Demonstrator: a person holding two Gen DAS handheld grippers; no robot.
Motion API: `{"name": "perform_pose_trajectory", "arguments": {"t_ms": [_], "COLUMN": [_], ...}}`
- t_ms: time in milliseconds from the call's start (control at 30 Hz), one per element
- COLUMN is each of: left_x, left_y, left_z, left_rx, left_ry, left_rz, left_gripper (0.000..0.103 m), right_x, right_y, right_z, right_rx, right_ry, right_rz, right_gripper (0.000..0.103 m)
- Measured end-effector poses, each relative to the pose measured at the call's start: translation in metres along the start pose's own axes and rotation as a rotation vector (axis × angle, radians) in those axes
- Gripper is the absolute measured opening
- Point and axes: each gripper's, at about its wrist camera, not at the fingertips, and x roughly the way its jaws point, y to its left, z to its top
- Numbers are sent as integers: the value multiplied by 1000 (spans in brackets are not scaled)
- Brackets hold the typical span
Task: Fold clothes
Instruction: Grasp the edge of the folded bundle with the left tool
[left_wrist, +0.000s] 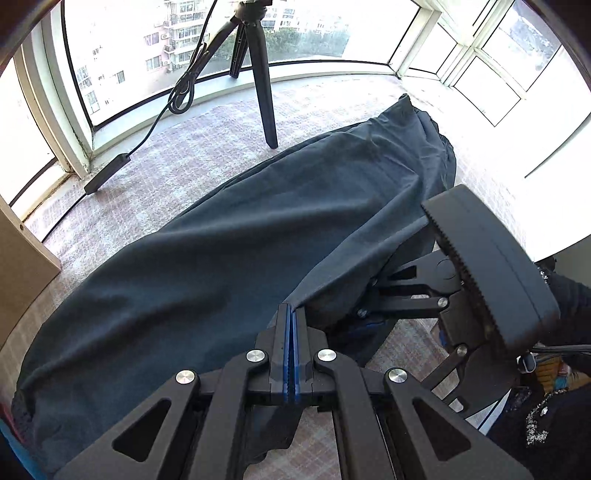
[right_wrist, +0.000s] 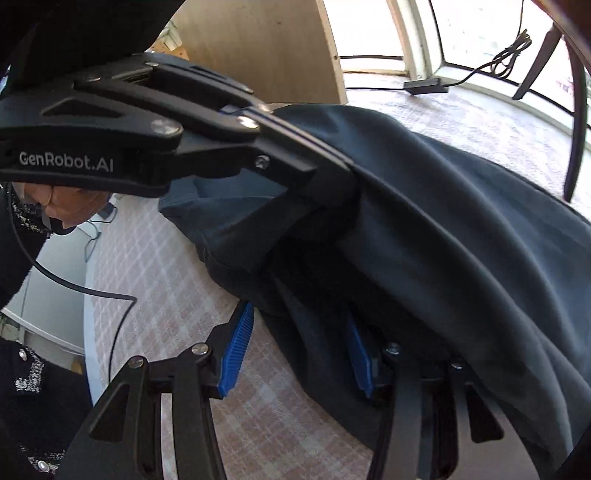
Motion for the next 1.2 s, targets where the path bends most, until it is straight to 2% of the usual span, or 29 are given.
{"name": "perform_pose_trajectory", "arguments": {"t_ms": [100,133,200,233,267,367,500,567,667,700,767,833,867,967,1000,1133,1200], "left_x": [-3,-4,-7,-8,-10,-24,-37,-31,-21,-19,-22,-22,-22,-16,-7,42,39], "left_y": [4,6,11,13,15,29,66,77,82,77,62,37,24,-6,-11,-26,-36], "left_z": [-3,-4,-6,-7,-8,-24,-63,-82,-107,-112,-117,-113,-111,-102,-100,-105,-116], "left_rx": [-12,-19,-34,-42,-49,-63,-177,-222,-242,-237,-221,-164,-136,-66,-52,-1,47], "left_ry": [6,6,6,6,6,-16,-31,1,45,46,19,-4,-16,-40,-23,146,157], "left_rz": [-10,-8,-5,-4,-2,31,51,62,76,68,28,-2,-18,-48,-54,-87,-91], "left_gripper": [1,1,1,2,4,6,5,5,5,5,5,6,10,17,18,17,17], "right_x": [15,20,31,31,31,15,4,7,18,18,7,-12,-20,-36,-37,-54,-80], "right_y": [11,13,14,15,15,21,37,51,68,74,80,71,62,36,27,-5,-23], "right_z": [1,1,0,-1,-3,-15,-36,-43,-58,-62,-67,-68,-68,-68,-68,-67,-80], "right_rx": [-32,-32,-16,-8,0,30,55,40,22,0,-10,48,96,215,247,336,404], "right_ry": [-10,-15,-7,-9,-12,-53,-86,-56,65,94,88,25,-9,-89,-95,-117,-169], "right_rz": [31,45,52,40,37,98,164,208,282,259,218,206,190,105,84,11,-7], "right_gripper": [48,45,8,5,5,4,4,4,8,11,11,12,15,16,16,16,16]}}
